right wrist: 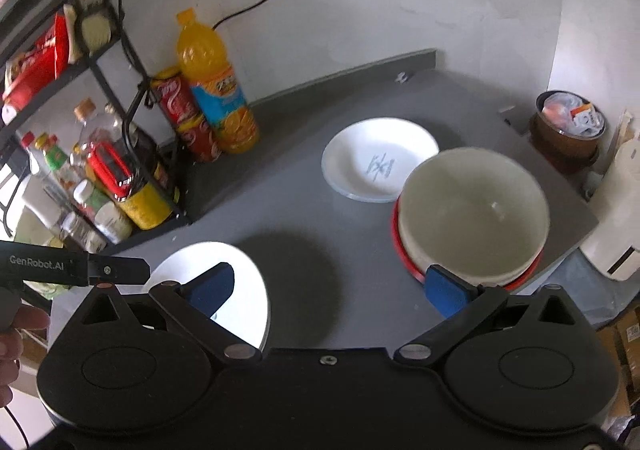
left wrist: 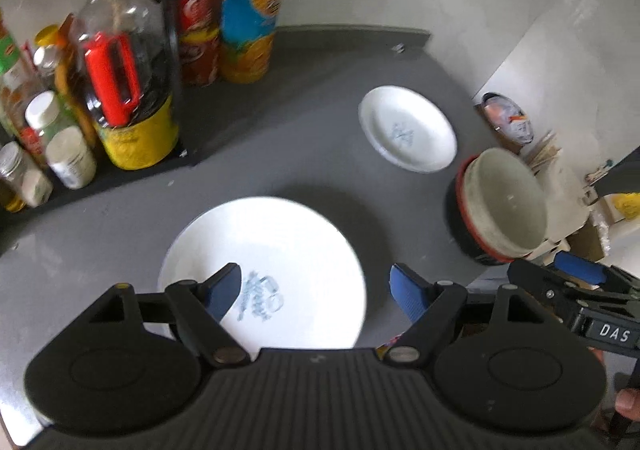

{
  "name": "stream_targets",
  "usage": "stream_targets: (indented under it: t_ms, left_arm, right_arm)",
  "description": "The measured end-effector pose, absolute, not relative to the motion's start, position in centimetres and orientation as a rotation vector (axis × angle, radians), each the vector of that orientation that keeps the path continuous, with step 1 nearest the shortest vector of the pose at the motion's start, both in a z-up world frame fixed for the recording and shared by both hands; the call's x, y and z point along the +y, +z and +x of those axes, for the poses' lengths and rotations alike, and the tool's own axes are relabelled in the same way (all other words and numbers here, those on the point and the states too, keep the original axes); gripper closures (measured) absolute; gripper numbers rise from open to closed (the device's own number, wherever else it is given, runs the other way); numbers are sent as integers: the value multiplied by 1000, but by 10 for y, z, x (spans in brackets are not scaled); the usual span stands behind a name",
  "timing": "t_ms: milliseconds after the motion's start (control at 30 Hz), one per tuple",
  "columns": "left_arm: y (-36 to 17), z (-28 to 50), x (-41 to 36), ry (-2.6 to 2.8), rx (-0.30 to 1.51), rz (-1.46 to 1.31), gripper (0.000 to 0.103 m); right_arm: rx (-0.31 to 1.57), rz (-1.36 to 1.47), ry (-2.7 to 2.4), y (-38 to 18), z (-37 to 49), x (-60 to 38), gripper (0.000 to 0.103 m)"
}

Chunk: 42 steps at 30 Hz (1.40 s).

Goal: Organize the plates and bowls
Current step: 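Move both tools to the white plate printed 'BAKERY'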

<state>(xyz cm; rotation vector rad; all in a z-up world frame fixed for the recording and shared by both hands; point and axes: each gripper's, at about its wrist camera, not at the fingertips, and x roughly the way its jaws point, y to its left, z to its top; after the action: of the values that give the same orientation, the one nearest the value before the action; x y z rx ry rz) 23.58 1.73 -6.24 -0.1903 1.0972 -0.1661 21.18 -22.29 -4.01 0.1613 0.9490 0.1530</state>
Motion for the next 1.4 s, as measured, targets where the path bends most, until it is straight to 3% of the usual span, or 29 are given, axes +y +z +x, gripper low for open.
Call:
stream_targets:
  t_ms: [400, 933, 1233, 1400]
  left_arm:
    - [-48, 267, -19, -109, 1078, -160, 23]
    - [-71, 324, -67, 36, 1064, -255, 23]
    - [-79, 364, -93, 59, 1022, -341, 23]
    - [-97, 382, -94, 107, 1023, -411, 26]
  right_arm:
    - [957, 84, 213, -28, 264, -260, 1]
    - [994, -1, 352, -45, 361, -307, 1]
    - [1048, -5, 434, -70, 415, -329, 18]
    - [1095, -22, 463, -88, 440, -333, 34]
